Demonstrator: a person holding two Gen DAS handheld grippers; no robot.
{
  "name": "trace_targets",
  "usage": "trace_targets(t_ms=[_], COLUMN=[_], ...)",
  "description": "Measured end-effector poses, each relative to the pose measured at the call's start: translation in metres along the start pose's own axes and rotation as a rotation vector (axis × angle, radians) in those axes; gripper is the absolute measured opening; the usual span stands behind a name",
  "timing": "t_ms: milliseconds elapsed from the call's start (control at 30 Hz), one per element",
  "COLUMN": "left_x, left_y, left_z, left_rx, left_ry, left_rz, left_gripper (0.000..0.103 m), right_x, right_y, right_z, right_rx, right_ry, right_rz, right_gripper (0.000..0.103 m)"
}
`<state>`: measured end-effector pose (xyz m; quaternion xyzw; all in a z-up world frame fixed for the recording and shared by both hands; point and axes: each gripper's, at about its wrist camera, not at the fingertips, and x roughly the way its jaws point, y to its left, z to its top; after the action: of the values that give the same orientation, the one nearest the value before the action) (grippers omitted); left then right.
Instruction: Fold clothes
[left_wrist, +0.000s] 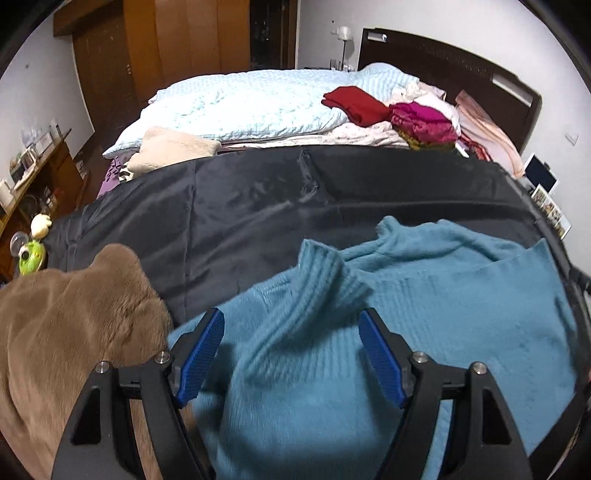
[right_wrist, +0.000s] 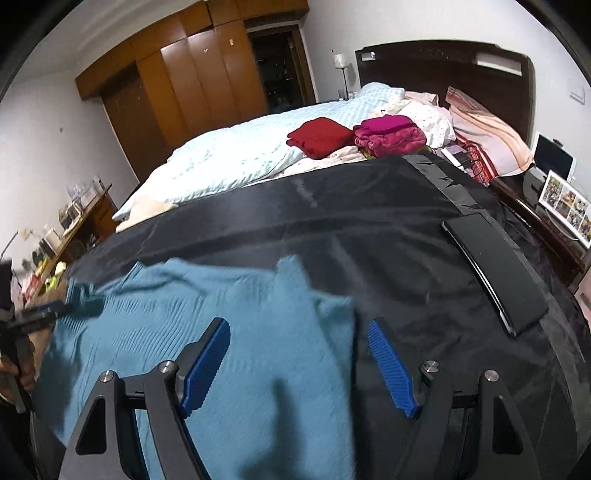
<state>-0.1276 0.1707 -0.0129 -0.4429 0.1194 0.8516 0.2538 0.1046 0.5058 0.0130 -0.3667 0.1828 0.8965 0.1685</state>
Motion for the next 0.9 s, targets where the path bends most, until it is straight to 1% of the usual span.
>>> trace_targets(t_ms=[100, 200, 267, 333, 367, 400, 433, 467, 500, 567, 600, 733, 900], left_x=[0.006, 0.008, 0.012, 0.019, 0.023, 0.025, 0.027, 0.028, 0.029, 0.03, 0.027, 0.004, -0.035], left_y=[-0.005, -0.011, -0.014, -0.016, -0.017, -0.018, -0.019, -0.02, -0.021, -0.019, -0.016, 0.002, 0.021], left_z=[0.001, 0.002, 0.005, 0.008, 0.01, 0.011, 0.011, 0.01, 0.01, 0.008, 0.008, 0.01, 0.023], left_rx=[0.029, 0.055, 0.068, 0.071, 0.069, 0.068, 0.07, 0.072, 0.075, 0.061, 0.047, -0.028, -0.12], left_ry=[-0.001, -0.024, -0.026, -0.007, 0.002, 0.008, 0.014, 0.018, 0.023, 0.026, 0.018, -0.037, -0.114], left_rz=[-0.018, -0.042, -0.03, -0.026, -0.027, -0.031, -0.032, -0.028, -0.023, -0.018, -0.018, -0.034, -0.083], left_gripper=[0.079, 0.079, 0.078, 0.077, 0.075, 0.069, 0.063, 0.044, 0.026, 0.017, 0.011, 0.01, 0.009], right_x=[0.021, 0.037, 0.047, 0.057, 0.062, 0.065, 0.067, 0.068, 0.067, 0.058, 0.051, 0.021, -0.019], right_y=[-0.002, 0.004, 0.011, 0.014, 0.015, 0.016, 0.016, 0.017, 0.017, 0.018, 0.018, 0.02, 0.028], right_z=[0.011, 0.017, 0.019, 0.022, 0.023, 0.023, 0.023, 0.022, 0.021, 0.018, 0.016, 0.015, 0.027], right_rx=[-0.006, -0.041, -0.082, -0.1, -0.105, -0.111, -0.118, -0.125, -0.132, -0.143, -0.145, -0.14, -0.132], right_ry=[0.029, 0.041, 0.056, 0.078, 0.089, 0.099, 0.103, 0.105, 0.099, 0.062, 0.034, -0.065, -0.189], right_rz=[0.033, 0.064, 0.041, 0.025, 0.022, 0.021, 0.021, 0.02, 0.019, 0.013, 0.006, 0.0, -0.026], right_gripper=[0.079, 0.079, 0.079, 0.079, 0.077, 0.072, 0.055, 0.035, 0.03, 0.022, 0.021, 0.015, 0.013])
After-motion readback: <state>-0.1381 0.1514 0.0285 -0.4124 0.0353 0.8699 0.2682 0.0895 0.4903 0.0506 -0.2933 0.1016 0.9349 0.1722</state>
